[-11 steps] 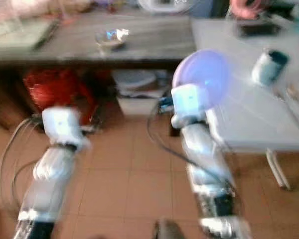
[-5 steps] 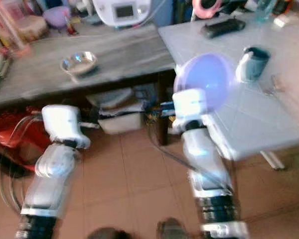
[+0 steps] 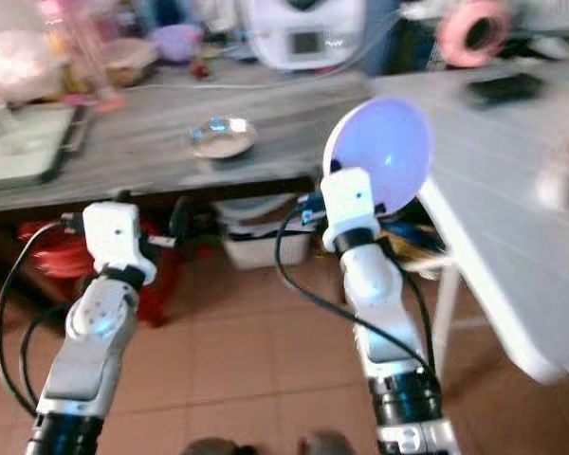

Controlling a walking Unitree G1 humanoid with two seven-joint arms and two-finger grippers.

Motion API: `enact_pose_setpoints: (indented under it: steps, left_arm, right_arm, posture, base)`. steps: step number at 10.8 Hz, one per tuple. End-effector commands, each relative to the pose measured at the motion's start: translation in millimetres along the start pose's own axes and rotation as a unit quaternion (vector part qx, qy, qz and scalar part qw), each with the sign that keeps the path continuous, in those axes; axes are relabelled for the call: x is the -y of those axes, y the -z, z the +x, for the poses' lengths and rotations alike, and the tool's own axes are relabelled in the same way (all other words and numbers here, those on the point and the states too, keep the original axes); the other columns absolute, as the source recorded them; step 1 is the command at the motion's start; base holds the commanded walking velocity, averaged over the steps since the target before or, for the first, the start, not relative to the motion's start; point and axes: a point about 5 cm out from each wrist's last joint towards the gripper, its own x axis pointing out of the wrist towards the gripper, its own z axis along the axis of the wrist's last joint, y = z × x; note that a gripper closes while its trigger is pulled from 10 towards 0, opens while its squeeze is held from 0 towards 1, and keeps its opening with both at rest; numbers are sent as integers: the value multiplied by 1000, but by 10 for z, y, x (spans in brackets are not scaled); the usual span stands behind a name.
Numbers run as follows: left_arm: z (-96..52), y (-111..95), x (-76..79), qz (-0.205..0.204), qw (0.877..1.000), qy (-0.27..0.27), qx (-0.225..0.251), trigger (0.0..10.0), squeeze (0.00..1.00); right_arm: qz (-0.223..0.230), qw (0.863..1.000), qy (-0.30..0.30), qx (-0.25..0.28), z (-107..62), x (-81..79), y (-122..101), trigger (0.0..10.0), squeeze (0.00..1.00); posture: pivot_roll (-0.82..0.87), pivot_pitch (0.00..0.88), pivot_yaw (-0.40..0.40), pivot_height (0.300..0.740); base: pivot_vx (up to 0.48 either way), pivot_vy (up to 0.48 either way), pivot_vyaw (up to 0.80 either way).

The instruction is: Setting the table

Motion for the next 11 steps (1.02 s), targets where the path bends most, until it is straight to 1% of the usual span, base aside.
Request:
enact_pose_setpoints:
  steps: [1, 3, 6, 8, 9, 11]
  left_arm:
    - [3, -31, 47, 2, 1000, 8, 7, 10000, 0]
    - [-2, -49, 119, 1, 1000, 24, 12, 10000, 0]
    - [-42, -40, 163, -3, 999, 38, 10, 10000, 0]
    - [-53, -50, 183, -9, 999, 47, 14, 10000, 0]
    - [-55, -48, 180, -11, 999, 45, 13, 10000, 0]
    - [-60, -47, 118, -13, 1000, 26, 11, 10000, 0]
  right_arm:
    - [-5, 1000, 6, 17, 14, 32, -73, 10000, 0]
    - [-4, 1000, 7, 20, 42, 13, -89, 10000, 0]
    - [-4, 1000, 12, 20, 72, 12, -86, 10000, 0]
    - [16, 999, 24, 16, 110, 32, -86, 10000, 0]
    - [12, 1000, 25, 15, 121, 34, -84, 10000, 0]
    - [10, 1000, 16, 20, 138, 38, -97, 10000, 0]
  posture:
    - [-29, 56, 80, 740]
    - [-27, 60, 81, 740]
    - [-19, 58, 85, 740]
    - [-15, 57, 84, 740]
    - [-15, 57, 84, 740]
    - [-10, 57, 75, 740]
  base:
    - [472, 0, 456]
    - [480, 0, 0]
    - [480, 0, 0]
    - [480, 0, 0]
    - [424, 0, 0]
    - [296, 0, 0]
